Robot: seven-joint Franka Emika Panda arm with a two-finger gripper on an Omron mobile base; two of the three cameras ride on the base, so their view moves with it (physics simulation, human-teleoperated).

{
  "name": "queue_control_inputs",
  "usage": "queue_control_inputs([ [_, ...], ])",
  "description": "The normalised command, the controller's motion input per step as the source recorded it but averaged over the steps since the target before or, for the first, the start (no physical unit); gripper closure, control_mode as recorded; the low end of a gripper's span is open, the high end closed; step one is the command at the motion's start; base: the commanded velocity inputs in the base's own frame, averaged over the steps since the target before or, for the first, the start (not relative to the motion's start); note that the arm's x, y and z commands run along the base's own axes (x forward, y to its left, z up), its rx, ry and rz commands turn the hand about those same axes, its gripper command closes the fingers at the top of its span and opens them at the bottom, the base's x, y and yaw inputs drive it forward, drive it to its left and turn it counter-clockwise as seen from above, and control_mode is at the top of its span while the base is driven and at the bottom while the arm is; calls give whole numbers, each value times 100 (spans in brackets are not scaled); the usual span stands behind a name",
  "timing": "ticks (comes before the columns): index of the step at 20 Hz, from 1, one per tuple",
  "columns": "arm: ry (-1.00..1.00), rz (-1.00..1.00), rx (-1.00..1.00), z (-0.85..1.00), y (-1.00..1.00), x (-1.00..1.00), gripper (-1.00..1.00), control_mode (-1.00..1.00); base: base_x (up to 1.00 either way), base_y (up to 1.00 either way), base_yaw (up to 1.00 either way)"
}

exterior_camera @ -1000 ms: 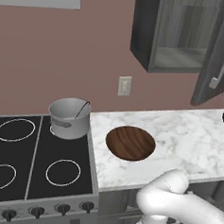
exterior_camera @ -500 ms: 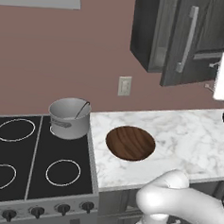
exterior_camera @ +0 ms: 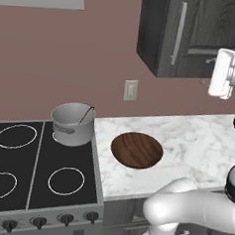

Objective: Open the cabinet and move the ladle to the pot. Then close the cabinet.

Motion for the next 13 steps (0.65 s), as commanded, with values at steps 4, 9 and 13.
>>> queue_control_inputs([
  [4, 2, -2, 0, 0, 9, 99, -100, -100, 0, 0, 0],
  [9, 2, -1, 0, 0, 9, 92, -100, -100, 0, 0, 0],
  [13, 1, 0, 0, 0, 0, 62, -100, -100, 0, 0, 0],
])
